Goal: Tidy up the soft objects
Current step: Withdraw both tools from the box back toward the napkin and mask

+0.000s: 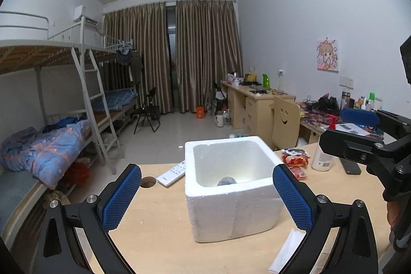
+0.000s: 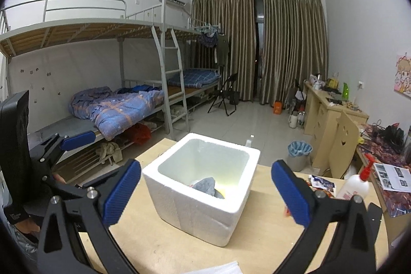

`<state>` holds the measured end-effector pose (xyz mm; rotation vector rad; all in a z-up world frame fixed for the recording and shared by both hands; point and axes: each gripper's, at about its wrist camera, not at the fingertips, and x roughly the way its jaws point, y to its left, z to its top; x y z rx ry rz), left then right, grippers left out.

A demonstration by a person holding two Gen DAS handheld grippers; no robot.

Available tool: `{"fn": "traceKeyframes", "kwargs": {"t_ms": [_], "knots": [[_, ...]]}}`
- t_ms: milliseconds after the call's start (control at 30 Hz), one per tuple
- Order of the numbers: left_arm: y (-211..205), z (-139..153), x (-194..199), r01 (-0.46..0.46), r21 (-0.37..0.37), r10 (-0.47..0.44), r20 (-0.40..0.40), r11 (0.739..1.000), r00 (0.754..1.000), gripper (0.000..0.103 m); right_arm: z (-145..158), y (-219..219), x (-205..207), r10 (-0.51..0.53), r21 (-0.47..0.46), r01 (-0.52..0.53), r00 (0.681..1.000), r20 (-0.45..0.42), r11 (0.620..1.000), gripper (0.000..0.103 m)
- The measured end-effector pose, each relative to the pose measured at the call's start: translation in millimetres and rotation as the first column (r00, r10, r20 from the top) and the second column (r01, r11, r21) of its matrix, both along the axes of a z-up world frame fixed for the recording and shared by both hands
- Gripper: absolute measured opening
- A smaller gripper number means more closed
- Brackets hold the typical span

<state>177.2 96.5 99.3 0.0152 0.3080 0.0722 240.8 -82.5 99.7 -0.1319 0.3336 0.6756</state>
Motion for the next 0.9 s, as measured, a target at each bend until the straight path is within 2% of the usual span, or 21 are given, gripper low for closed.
{"fn": "traceKeyframes", "kwargs": {"t_ms": [500, 900], "knots": [[-31, 29, -99, 0.014, 0.041, -0.018, 0.109, 0.999, 0.994, 0.103, 17, -35, -86, -0.013, 0.059, 0.007, 0.994, 0.107, 0.998, 0.103], [-38, 34, -179, 0.017, 0.006, -0.017, 0.183, 1.0, 0.983, 0.103, 8, -55, -150, -0.009, 0.074, -0.003, 0.986, 0.169, 0.997, 0.103]]}}
